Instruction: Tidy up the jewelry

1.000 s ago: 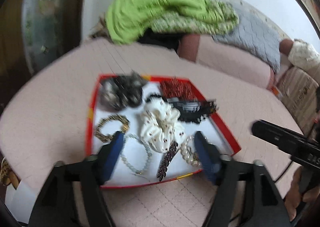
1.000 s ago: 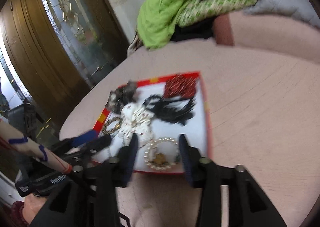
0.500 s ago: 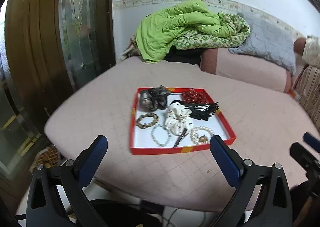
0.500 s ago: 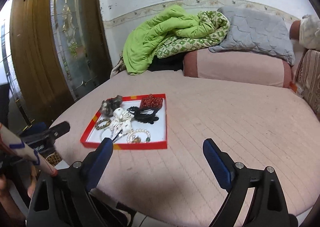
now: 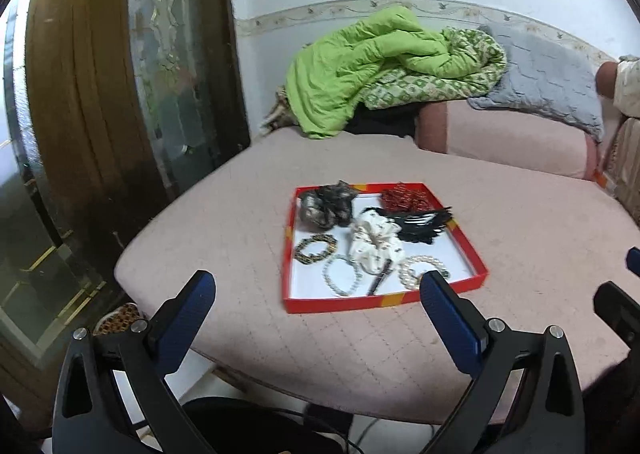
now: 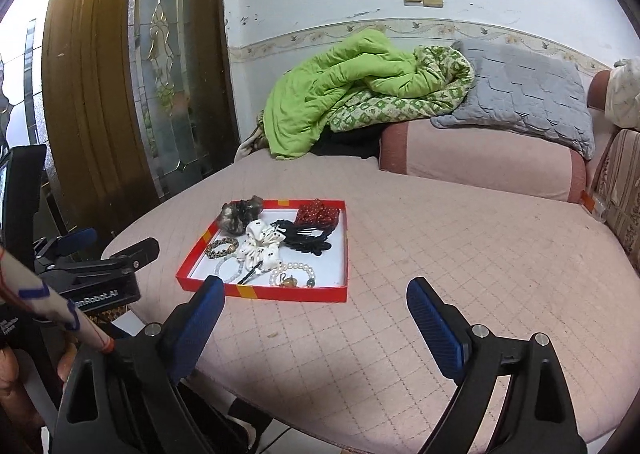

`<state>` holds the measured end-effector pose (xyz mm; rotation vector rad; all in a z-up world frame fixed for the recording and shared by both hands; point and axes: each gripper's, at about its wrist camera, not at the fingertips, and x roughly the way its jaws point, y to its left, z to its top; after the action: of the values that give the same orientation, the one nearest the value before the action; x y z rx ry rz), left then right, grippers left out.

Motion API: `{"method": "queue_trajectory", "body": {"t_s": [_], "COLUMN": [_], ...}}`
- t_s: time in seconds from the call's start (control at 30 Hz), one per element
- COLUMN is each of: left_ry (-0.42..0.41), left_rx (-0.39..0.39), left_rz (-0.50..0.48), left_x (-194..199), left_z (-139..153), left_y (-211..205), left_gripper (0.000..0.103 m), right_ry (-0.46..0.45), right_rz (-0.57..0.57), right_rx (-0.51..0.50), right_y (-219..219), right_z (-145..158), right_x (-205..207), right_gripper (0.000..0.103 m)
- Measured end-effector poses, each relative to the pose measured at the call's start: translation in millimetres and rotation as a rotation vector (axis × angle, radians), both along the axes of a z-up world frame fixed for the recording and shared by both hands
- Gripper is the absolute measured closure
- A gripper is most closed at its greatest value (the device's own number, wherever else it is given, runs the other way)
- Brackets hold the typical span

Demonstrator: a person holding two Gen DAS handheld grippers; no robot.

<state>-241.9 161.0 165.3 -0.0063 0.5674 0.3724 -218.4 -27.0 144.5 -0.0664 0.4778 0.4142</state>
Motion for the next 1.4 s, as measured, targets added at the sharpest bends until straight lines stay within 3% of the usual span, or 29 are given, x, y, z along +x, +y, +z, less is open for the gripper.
{"method": "queue_trajectory", "body": {"t_s": [0.67, 1.4], "left_ry": [0.069, 0.079], "left_rx": [-0.003, -0.006], "left_rz": [0.048, 0.05], "left_x": [8, 12], "left_z": [-17, -20], "left_y": [8, 10], "left_gripper": [0.001, 0.001], "right_ry": [0.031, 0.056], "right_rz": [0.024, 0.032], "right_rx": [-0.029, -0.034], "right_y": [11, 12], "right_z": [-10, -14], "right_x": [4, 8], "right_gripper": [0.008, 0.008]}}
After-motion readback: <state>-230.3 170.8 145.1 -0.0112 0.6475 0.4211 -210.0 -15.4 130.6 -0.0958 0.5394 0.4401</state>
